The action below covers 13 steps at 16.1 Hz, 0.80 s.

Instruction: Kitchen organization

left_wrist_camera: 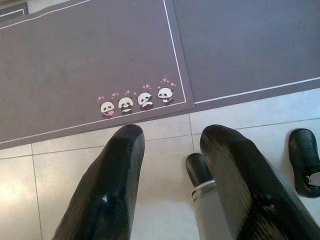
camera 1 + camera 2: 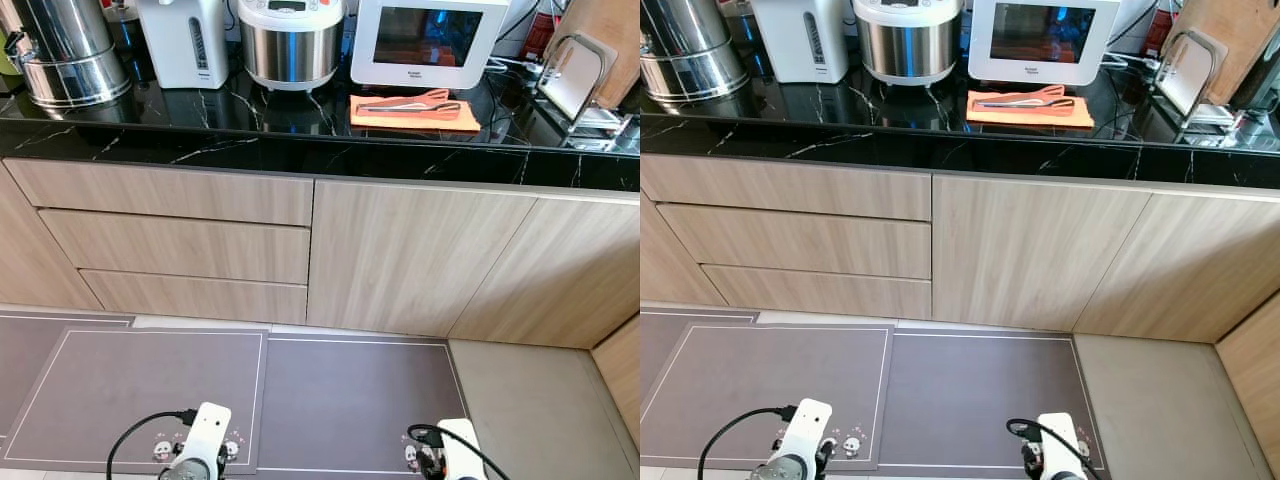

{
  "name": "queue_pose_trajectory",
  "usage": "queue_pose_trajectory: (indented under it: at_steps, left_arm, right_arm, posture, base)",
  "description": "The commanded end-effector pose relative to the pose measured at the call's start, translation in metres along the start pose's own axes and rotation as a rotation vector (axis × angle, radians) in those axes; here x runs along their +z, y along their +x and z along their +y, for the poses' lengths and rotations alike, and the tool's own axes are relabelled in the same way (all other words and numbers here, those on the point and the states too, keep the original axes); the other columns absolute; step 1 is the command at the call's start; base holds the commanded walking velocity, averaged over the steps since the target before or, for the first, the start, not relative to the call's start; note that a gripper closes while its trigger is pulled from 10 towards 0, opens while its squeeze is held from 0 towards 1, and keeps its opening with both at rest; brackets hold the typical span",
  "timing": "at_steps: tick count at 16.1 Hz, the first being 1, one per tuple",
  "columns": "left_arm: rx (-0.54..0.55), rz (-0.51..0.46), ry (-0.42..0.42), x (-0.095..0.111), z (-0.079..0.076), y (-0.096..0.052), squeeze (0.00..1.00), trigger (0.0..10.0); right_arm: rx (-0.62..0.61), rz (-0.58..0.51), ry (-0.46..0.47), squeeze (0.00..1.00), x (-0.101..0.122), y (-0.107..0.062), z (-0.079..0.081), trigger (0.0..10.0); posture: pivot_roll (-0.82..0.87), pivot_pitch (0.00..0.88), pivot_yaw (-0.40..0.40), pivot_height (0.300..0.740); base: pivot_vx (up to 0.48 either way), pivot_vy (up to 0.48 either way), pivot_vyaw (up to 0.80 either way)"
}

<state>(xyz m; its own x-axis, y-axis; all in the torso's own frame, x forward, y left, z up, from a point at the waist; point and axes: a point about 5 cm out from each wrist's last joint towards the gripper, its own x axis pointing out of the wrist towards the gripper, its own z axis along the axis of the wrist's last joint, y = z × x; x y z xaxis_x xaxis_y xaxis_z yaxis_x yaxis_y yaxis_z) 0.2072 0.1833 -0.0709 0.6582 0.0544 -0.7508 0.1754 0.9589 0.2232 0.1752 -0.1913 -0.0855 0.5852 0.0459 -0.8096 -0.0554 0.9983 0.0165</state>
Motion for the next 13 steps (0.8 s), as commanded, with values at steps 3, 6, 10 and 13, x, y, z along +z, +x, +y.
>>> queue_pose_trajectory:
  at_steps: [3, 6, 10, 13]
  left_arm:
    - [-0.079, 0.127, -0.077, -0.0138, -0.0003, -0.0012, 0.0, 10.0]
    - [-0.079, 0.127, -0.077, -0.0138, -0.0003, -0.0012, 0.0, 10.0]
    - [-0.079, 0.127, -0.077, -0.0138, -0.0003, -0.0012, 0.0, 10.0]
    - [-0.079, 0.127, -0.077, -0.0138, -0.0003, -0.0012, 0.0, 10.0]
  right_arm:
    - [-0.098, 0.056, 0.284, 0.0, -0.046, -0.0132, -0.0042, 10.0]
    - [-0.098, 0.056, 0.284, 0.0, -0.046, -0.0132, -0.0042, 10.0]
    - [-0.098, 0.056, 0.284, 0.0, -0.046, -0.0132, -0.0042, 10.0]
    - [-0.098, 0.056, 0.284, 0.0, -0.046, -0.0132, -0.0042, 10.0]
  posture:
    - [-0.09, 0.0, -0.012, 0.74]
    - [-0.09, 0.0, -0.012, 0.74]
    - [-0.09, 0.0, -0.012, 0.74]
    - [-0.09, 0.0, -0.012, 0.74]
  base:
    - [0.0, 0.0, 0.0]
    - [0.0, 0.0, 0.0]
    - [0.0, 0.0, 0.0]
    - [0.0, 0.0, 0.0]
